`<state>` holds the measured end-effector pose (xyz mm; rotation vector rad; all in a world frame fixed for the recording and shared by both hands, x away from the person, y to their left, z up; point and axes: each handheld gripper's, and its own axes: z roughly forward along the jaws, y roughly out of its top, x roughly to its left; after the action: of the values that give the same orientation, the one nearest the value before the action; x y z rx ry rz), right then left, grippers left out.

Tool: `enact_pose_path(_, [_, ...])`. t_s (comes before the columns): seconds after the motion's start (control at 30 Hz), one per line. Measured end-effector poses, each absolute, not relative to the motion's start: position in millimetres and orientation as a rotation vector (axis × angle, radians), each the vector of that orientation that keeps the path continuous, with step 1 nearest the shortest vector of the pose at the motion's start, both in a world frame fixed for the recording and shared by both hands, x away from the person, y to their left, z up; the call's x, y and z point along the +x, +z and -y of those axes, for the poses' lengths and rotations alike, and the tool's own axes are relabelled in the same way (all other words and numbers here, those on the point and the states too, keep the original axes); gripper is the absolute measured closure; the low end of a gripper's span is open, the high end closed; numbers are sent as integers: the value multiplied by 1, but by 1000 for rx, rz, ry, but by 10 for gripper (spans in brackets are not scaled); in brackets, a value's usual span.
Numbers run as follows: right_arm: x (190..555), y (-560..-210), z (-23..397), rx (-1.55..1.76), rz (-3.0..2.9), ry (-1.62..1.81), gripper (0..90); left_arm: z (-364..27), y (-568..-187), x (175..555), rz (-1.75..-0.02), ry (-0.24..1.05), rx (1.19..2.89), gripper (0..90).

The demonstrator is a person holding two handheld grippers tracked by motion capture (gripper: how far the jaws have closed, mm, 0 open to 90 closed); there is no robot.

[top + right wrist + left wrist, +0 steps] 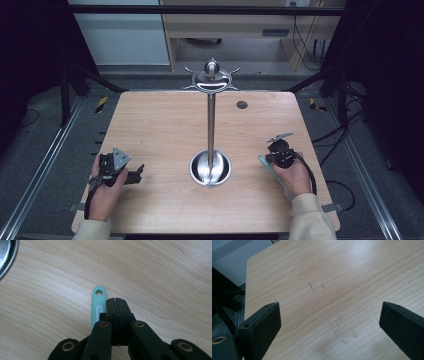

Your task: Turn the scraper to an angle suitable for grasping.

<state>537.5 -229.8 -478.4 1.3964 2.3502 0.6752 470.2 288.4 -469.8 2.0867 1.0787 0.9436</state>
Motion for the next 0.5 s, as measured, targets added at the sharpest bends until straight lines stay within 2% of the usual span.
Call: enact_pose_path(0.5, [523,-475,211,1250,-2577,754,900,-288,-470,470,-1076,949,2094,32])
